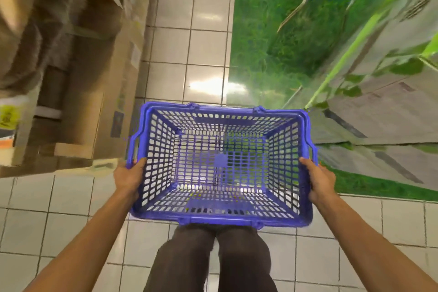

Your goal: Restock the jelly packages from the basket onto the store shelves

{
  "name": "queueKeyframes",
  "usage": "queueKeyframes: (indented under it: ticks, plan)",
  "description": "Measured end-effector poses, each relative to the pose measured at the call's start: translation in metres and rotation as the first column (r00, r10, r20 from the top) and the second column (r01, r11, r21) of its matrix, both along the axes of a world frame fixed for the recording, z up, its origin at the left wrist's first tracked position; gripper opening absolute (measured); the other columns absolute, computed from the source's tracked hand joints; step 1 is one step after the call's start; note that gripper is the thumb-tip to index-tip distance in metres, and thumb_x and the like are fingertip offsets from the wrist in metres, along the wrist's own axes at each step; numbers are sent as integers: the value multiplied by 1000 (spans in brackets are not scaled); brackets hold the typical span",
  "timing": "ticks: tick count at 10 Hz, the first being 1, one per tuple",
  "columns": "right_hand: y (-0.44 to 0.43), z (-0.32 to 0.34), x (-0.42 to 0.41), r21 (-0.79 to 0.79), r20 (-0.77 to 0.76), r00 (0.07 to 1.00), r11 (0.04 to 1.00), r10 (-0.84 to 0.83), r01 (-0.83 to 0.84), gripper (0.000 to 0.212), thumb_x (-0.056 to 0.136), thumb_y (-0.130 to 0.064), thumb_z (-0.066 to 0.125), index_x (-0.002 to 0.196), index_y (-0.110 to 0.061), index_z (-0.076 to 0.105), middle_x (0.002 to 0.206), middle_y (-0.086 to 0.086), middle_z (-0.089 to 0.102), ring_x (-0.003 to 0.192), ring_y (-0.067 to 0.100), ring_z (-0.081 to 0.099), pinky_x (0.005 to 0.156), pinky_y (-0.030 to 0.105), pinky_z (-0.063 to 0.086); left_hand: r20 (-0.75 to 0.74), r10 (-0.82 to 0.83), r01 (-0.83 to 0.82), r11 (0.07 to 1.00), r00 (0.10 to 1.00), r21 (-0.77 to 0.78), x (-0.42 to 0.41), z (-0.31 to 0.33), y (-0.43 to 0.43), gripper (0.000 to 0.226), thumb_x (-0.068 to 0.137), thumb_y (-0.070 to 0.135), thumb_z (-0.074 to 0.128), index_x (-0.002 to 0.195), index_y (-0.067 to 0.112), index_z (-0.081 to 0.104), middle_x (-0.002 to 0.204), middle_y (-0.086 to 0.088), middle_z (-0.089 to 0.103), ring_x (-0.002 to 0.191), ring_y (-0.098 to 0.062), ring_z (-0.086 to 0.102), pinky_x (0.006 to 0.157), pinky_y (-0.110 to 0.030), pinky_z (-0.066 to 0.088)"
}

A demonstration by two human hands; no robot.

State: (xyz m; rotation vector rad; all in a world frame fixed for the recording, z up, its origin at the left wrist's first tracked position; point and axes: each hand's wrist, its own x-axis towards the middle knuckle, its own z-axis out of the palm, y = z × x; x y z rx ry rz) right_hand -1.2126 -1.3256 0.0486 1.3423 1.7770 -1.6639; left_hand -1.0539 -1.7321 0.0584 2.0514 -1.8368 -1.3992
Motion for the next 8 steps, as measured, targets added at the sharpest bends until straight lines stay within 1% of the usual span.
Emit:
queueKeyframes:
  ticks: [1, 2, 3, 4, 5, 6, 7, 8]
  plan:
    - [-4, -54, -4, -14, -7, 1000, 1000, -15, 15, 32, 78, -5, 76, 59, -15, 53, 39, -9, 55, 33, 4, 51, 36, 17, 44, 20, -9, 9, 1000, 1000, 15, -9, -58, -4, 17, 86, 19, 71, 93, 3, 71, 75, -10, 63, 78, -19, 58, 72, -30, 47]
    - [-5, -101, -5, -12, -12, 999, 999, -32, 32, 32, 79, -5, 76, 60, -16, 52, 39, -9, 55, 33, 4, 52, 35, 16, 42, 27, -58, 58, 998, 998, -9, -14, -107, -5, 13, 86, 20, 70, 77, 11, 65, 65, -5, 60, 67, -20, 55, 56, -23, 47]
    - [-6, -136, -6, 27, -13, 999, 998, -50, 50, 29, 76, -8, 79, 62, -16, 55, 44, -6, 62, 36, 5, 57, 38, 20, 48, 3, -79, 79, 997, 997, 10, -15, -147, -9, 16, 85, 19, 70, 74, 15, 60, 77, -11, 62, 72, -22, 57, 71, -31, 47]
    - [-6, -160, -6, 75, -14, 999, 996, -52, 53, 26, 74, -10, 81, 65, -15, 57, 48, -5, 65, 39, 7, 60, 41, 22, 51, 7, -96, 96, 995, 995, 28, -15, -174, -12, 15, 84, 21, 70, 81, 10, 61, 82, -14, 66, 73, -24, 61, 77, -37, 52]
    - [-4, -176, -4, 114, -28, 999, 993, -33, 36, 17, 74, -13, 80, 71, -13, 63, 52, -4, 68, 43, 8, 62, 44, 22, 51, 26, -117, 118, 992, 993, -44, -12, -186, -10, 22, 84, 25, 69, 93, 7, 61, 86, -12, 67, 70, -21, 61, 74, -37, 51]
    - [-1, -185, 0, 188, -41, 998, 982, 37, -29, 17, 76, -17, 80, 68, -13, 65, 51, -7, 67, 44, 6, 61, 44, 20, 50, 46, -164, 167, 983, 985, -80, -7, -190, -10, 22, 86, 28, 68, 92, 10, 59, 79, -4, 64, 64, -10, 59, 73, -37, 50]
    - [-7, -169, 1, 320, 27, 982, 929, 187, -186, 26, 77, -23, 82, 93, -8, 69, 79, 2, 71, 75, 19, 65, 74, 32, 54, 81, -220, 225, 972, 972, -61, -13, -172, -8, 33, 85, 26, 72, 106, 7, 57, 99, -9, 64, 84, -23, 62, 82, -40, 50]
    - [-20, -133, 2, 647, 130, 917, 668, 378, -367, 58, 73, -23, 85, 121, -1, 61, 117, 20, 62, 109, 35, 58, 96, 42, 42, 103, -193, 205, 972, 976, -119, -25, -140, -5, 51, 78, 27, 80, 118, 13, 51, 121, -9, 54, 107, -23, 54, 93, -43, 48]
